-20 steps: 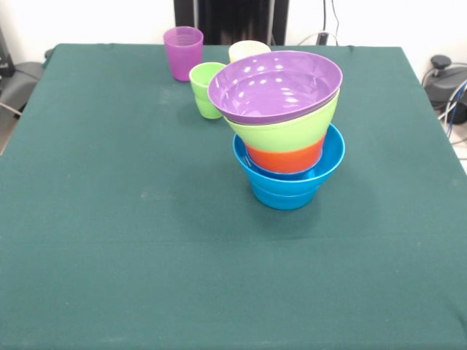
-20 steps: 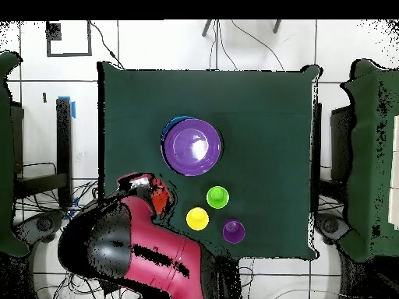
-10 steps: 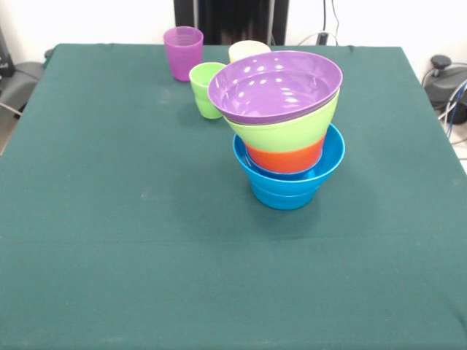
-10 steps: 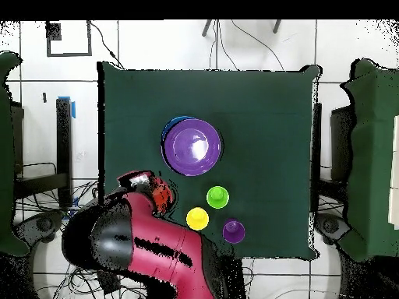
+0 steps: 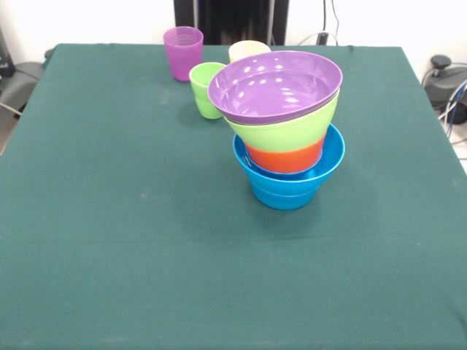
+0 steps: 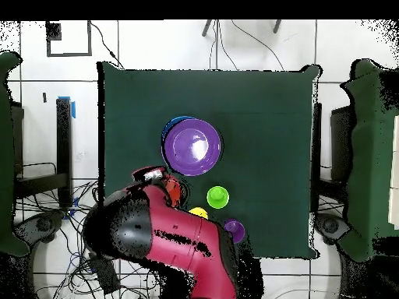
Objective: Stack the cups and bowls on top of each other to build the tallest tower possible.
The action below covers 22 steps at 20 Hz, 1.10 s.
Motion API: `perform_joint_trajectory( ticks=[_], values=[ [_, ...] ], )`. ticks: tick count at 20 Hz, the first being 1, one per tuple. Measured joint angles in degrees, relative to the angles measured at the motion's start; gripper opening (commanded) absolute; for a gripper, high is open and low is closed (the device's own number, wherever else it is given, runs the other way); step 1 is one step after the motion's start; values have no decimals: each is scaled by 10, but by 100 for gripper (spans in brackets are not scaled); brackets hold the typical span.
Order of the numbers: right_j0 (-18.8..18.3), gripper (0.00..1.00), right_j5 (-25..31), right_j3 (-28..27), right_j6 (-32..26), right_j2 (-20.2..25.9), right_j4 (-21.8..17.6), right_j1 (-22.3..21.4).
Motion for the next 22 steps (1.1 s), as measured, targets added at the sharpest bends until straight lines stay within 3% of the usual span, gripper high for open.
perform_joint_trajectory(
  ticks=[22],
  values=[
    [-91, 0, 0, 0, 0, 91, -81, -4]
  ],
)
